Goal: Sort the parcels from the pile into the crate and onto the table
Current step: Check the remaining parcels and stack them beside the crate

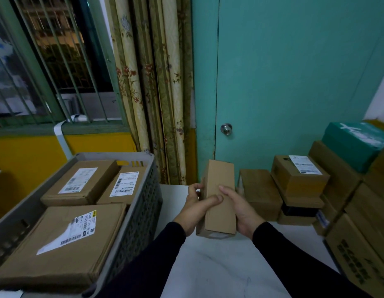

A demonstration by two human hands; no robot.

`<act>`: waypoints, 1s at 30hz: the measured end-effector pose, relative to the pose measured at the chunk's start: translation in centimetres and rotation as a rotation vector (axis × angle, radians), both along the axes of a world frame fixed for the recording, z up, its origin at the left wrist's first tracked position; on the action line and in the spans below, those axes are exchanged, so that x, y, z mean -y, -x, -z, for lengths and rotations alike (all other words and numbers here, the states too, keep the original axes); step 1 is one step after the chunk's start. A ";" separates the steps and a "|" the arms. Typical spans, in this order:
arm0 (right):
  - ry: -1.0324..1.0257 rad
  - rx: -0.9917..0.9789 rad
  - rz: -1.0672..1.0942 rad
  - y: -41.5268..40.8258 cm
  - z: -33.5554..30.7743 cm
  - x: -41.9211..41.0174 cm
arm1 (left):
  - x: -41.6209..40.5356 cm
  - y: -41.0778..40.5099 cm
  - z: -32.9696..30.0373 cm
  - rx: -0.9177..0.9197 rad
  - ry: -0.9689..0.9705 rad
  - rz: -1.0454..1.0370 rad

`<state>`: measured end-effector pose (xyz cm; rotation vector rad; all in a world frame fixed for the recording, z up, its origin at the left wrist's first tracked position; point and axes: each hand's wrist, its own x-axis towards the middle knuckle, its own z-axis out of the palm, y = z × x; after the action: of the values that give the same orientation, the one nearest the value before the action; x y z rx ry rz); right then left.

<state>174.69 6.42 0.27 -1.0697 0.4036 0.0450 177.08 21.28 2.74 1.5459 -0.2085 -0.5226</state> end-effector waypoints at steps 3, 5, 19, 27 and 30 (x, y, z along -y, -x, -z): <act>-0.036 0.011 -0.027 0.2 -0.6 0.2 | 0.0 0.0 -0.2 -0.079 0.065 -0.042; 0.047 -0.006 -0.021 0.0 -0.4 0.4 | 0.0 -0.3 -0.3 -0.190 0.181 -0.114; -0.092 -0.119 -0.055 0.6 1.2 1.5 | -1.4 -1.1 0.1 -0.095 -0.128 -0.195; 0.133 -0.088 -0.058 -0.5 3.6 1.0 | -1.3 -1.5 2.5 -0.213 -0.188 -0.157; 0.235 -0.100 -0.124 -0.8 3.8 0.8 | -1.4 -2.3 4.1 -0.263 -0.171 -0.229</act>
<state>175.46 5.67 -3.57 -1.3278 0.4399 0.1651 179.42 22.72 -1.34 1.6226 0.2173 -0.5660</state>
